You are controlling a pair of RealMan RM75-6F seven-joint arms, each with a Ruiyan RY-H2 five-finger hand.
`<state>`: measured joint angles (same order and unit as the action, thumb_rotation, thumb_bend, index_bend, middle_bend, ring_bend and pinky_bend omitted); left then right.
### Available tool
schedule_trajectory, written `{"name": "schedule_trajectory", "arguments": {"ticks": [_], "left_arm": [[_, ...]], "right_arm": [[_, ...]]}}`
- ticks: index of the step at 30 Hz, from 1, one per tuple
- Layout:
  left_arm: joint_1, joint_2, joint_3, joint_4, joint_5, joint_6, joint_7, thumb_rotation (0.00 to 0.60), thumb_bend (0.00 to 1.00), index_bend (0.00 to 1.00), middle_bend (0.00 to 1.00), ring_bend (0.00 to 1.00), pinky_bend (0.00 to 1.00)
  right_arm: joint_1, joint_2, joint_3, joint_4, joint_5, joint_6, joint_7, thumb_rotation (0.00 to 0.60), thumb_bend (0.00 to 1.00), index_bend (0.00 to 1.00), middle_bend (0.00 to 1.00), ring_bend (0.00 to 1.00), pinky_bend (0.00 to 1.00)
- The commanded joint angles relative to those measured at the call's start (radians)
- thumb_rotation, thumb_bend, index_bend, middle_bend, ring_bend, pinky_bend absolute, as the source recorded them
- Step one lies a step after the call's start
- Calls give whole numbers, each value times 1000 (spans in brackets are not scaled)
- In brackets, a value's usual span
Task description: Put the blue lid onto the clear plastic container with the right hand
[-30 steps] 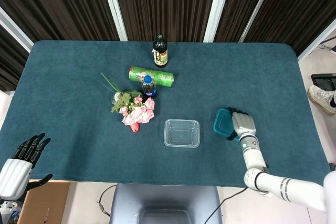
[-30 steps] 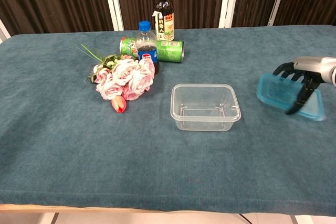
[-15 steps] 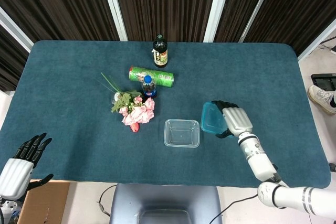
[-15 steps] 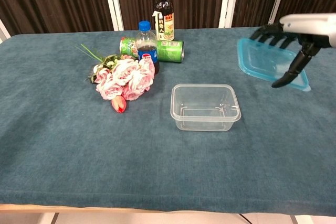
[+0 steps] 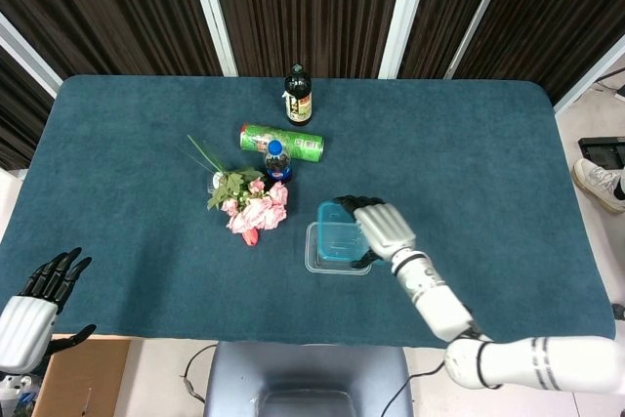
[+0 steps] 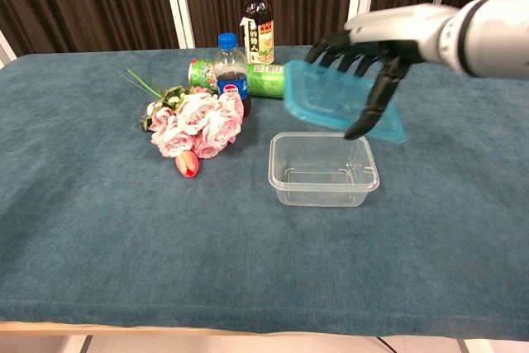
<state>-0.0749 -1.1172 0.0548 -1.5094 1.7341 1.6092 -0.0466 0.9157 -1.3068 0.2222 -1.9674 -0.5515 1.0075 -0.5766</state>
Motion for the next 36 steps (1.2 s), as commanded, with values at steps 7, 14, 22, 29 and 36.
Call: {"name": "schedule_trajectory", "arguments": {"ticks": [7, 14, 22, 29, 36], "left_arm": [[3, 3, 1, 2, 2, 5, -9, 600, 455, 58, 0, 51, 161], [0, 1, 2, 0, 7, -1, 0, 600, 454, 58, 0, 51, 161], [1, 1, 1, 1, 6, 2, -2, 600, 455, 58, 0, 52, 161], [1, 1, 1, 1, 5, 2, -3, 600, 455, 58, 0, 52, 161], [2, 2, 2, 1, 8, 3, -3, 600, 455, 58, 0, 51, 161]], "right_arm": [[62, -93, -32, 76, 56, -1, -33, 600, 401, 907, 664, 606, 634], [73, -115, -65, 102, 61, 16, -53, 600, 400, 906, 664, 606, 634], [71, -145, -91, 152, 59, 9, -47, 600, 400, 906, 664, 606, 634], [72, -163, -100, 176, 52, 4, -43, 600, 401, 906, 664, 606, 634], [74, -176, -100, 186, 55, 8, -44, 600, 400, 906, 664, 606, 634]]}}
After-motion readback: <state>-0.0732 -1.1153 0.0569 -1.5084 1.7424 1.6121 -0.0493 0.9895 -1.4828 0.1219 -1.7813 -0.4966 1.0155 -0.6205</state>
